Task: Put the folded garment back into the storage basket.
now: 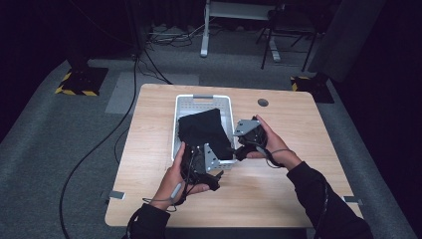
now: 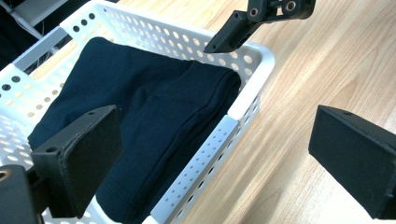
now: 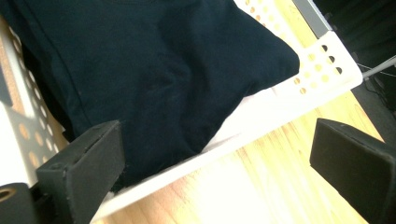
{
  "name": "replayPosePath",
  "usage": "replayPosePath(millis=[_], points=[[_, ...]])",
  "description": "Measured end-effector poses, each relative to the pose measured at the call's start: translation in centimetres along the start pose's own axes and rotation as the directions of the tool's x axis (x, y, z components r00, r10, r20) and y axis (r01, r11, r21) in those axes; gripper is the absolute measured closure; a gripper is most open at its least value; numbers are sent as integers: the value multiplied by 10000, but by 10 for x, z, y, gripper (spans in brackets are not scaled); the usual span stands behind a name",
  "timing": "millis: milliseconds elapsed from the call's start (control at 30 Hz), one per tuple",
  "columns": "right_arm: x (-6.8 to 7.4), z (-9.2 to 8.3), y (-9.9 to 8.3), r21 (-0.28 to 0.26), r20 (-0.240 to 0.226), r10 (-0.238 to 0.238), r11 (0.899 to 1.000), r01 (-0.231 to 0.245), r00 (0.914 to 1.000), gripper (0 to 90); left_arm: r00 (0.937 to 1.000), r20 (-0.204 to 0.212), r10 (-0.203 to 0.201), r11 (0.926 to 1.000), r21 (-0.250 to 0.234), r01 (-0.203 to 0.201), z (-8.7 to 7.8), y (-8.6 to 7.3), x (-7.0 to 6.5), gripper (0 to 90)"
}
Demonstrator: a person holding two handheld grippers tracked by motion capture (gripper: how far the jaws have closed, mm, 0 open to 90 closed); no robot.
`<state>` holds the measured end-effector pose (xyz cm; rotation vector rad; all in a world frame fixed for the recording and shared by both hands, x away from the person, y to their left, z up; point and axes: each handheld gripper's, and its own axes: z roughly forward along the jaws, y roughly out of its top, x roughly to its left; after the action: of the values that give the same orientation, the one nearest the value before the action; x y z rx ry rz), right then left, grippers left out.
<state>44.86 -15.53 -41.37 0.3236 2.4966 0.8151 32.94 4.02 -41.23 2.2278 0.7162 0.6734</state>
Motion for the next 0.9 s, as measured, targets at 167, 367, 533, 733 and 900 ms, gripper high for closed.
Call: replayPosePath(millis=[167,367,533,733,900], points=[[3,-9,-2,-100,-12,-155,9998,155,9999,33,9999,41,104,9999,-122,-104,-1,3,-6,26],[6,-19,-6,-113,46,-243,9996,244,9997,32,9995,166,259,9990,-371,-253,-2,6,-12,26],[7,-27,-9,-126,57,-174,9998,175,9998,33,9990,221,396,9977,-565,-383,-2,9,-20,27],[11,-36,-14,-73,18,-260,9996,260,9997,32,9979,276,579,9961,-681,-559,-2,11,-28,25],[16,-43,-19,-45,-45,-406,9992,406,9992,32,9966,389,733,9949,-720,-704,0,12,-34,25]])
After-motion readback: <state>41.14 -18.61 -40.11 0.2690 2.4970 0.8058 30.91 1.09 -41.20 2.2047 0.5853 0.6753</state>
